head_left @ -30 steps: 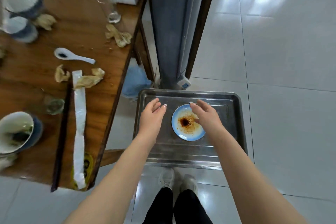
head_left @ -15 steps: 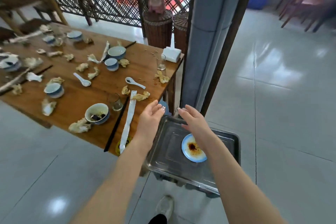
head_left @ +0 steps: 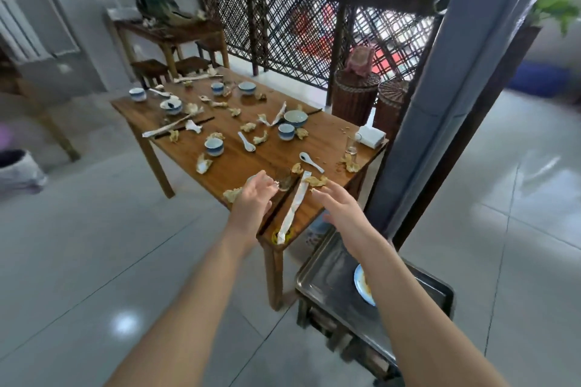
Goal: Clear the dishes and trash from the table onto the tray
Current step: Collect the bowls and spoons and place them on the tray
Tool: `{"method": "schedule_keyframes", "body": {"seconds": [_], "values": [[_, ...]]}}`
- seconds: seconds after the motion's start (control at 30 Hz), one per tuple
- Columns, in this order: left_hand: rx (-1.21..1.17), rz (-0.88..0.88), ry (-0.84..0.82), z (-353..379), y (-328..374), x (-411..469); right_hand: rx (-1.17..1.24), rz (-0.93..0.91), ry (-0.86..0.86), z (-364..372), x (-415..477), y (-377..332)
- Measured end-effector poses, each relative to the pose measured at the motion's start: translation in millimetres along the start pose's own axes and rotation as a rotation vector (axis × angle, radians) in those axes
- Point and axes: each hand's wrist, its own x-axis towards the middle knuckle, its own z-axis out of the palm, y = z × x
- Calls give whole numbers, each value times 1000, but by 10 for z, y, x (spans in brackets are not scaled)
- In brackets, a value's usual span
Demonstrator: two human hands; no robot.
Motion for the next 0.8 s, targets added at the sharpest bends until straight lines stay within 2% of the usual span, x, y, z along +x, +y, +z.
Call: {"method": "schedule_keyframes", "body": {"seconds": [0.13,0.37,0.6,0.8], "values": [[-23,9,105,-468,73,-84,-35,8,-42,437,26,-104],[-27,-31,153,-1323,113,-68,-27,-4,-104,1314,74,-238],[-17,-19,95,-2075,283,186,14,-29,-51,2218,174,-396],[-38,15,51,-2460,428,502,50,-28,-28,2572,419,-475]]}}
